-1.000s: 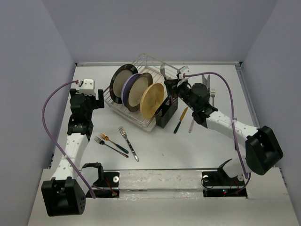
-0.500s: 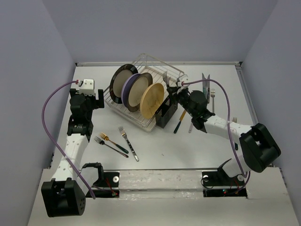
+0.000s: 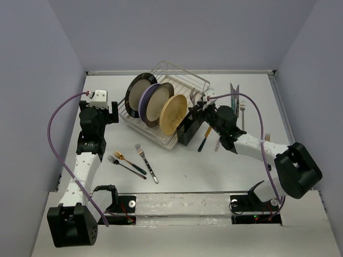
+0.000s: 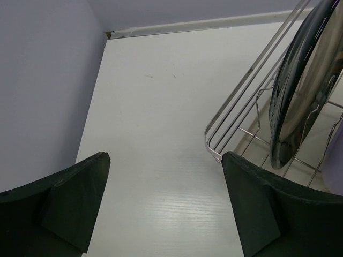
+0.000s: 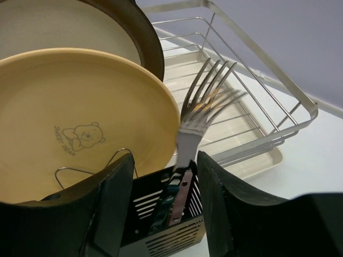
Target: Sort the eating utensils into containers
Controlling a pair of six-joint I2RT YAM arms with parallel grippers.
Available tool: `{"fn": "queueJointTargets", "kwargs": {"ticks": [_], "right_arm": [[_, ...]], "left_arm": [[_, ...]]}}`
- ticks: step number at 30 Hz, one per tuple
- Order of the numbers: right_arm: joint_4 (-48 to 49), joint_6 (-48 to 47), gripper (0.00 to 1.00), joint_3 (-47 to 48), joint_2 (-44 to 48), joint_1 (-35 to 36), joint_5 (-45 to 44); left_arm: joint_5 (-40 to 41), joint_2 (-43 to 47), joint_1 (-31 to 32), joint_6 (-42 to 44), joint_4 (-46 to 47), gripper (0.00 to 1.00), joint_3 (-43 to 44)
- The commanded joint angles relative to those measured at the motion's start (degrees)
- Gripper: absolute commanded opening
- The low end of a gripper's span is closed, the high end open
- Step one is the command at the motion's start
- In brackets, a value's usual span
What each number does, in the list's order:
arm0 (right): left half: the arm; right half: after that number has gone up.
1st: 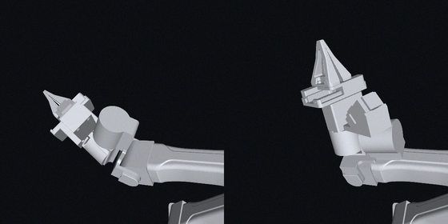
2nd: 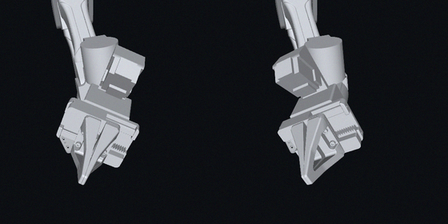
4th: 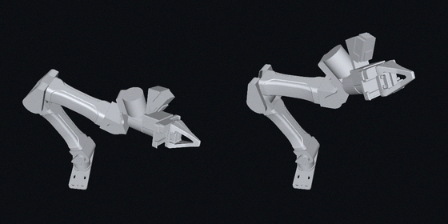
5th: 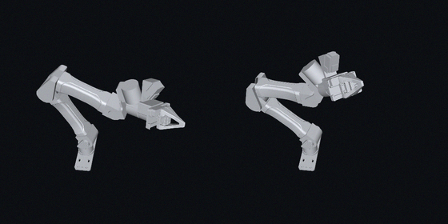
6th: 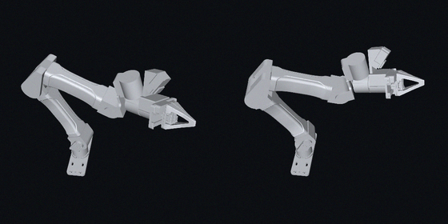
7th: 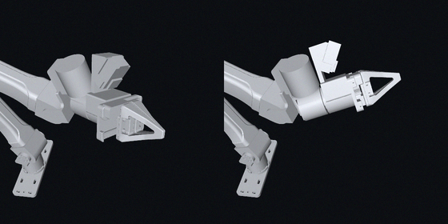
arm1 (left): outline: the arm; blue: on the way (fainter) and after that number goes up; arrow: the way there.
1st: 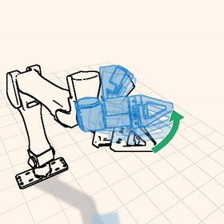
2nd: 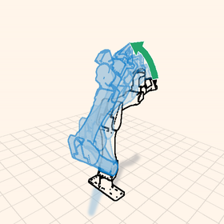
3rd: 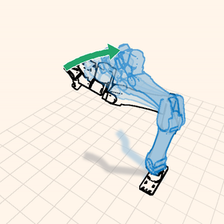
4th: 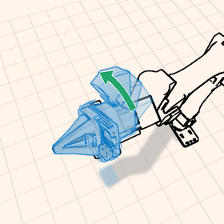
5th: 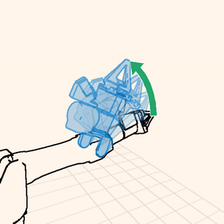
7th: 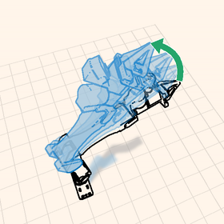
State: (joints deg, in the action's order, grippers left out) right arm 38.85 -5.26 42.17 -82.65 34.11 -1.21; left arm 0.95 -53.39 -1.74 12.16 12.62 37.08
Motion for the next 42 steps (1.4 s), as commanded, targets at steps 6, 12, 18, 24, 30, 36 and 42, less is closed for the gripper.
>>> {"fn": "queueJointTargets", "kwargs": {"ticks": [6, 12, 18, 24, 30, 36, 42], "right_arm": [[-15.5, 2.09, 0.65, 8.0, 9.52, -0.61, -15.36], [-38.46, 13.67, 0.65, 16.44, 12.08, -21.5, -7.36], [-49.47, 14.83, 0.64, 19.96, 0.6, -34.97, -2.33], [-54.5, 14.57, 0.47, 24.62, -13.04, -37.18, -1.34], [-54.58, 13.52, 0.45, 24.89, -15.17, -37.18, 3.23], [-56.51, 13.08, 0.46, 27.17, -21.04, -37.18, -3.34], [-57.4, 12.99, 0.45, 29.98, -26.06, -37.18, -5.65]], "left_arm": [[0.02, 1.62, -0.37, 0.76, 2.67, 0.99, -0.34], [-0.6, 1.79, -0.37, 0.67, 2.85, 0.99, -0.6], [-0.69, 2.14, -0.55, 0.58, 2.76, 0.99, -0.69], [-0.69, 2.23, -0.46, 0.84, 2.67, 0.99, -0.87], [-0.69, 1.62, -0.55, 0.67, 3.2, 0.99, -1.05], [-2.27, 1.62, -0.55, 0.76, 3.29, 0.99, -1.05], [-2.27, 1.53, -0.55, 0.76, 3.29, 0.99, -1.13]]}}
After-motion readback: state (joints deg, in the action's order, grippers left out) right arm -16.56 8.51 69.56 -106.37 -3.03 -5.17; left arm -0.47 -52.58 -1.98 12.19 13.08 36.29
